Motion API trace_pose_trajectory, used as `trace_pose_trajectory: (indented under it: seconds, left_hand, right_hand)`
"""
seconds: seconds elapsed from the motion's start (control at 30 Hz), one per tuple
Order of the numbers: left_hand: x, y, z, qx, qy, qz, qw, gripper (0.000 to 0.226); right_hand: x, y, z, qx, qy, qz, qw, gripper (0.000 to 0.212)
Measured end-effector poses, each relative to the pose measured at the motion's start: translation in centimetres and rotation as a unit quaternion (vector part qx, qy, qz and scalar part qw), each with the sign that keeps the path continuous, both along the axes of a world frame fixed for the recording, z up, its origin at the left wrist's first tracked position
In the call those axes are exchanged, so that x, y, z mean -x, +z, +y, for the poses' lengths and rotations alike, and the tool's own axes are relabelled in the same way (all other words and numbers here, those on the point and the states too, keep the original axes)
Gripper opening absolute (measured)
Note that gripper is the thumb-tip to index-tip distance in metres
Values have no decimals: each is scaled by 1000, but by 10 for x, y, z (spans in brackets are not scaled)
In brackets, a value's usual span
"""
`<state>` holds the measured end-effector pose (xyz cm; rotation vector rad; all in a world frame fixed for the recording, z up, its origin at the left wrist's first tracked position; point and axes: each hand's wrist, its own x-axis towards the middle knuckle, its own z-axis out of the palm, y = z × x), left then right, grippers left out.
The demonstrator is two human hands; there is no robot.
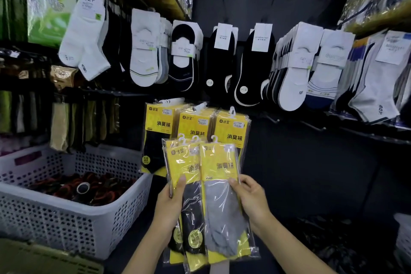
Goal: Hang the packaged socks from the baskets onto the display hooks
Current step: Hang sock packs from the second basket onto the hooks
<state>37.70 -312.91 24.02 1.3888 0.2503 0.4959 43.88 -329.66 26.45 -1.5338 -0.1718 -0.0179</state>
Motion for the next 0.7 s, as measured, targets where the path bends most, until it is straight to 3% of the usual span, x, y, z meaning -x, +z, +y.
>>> trace_pose_trajectory:
  seconds: [0.1,0.3,0.43,0.6,0.7]
  left_hand:
    - [-3,-4,13,2,40,-4,999,57]
    - [-4,-4,39,-4,88,-7,996,75]
    - [-5,-3,47,-5,91,-15,996,72]
    - [-8,-4,45,-6,89,-10,996,60]
    - [-7,-4,42,1,91,-13,996,63]
  right_hand:
    - [-14,14,-9,-44,-85,-26,995,8]
    - [-49,48,-13,-43,-130,-57,989,8]
    - [-69,54,1,-10,-120,-59,991,10]
    - [-87,35,8,-11,-119,7,993,7]
    - [-90,13,2,-29,-140,79,987,19]
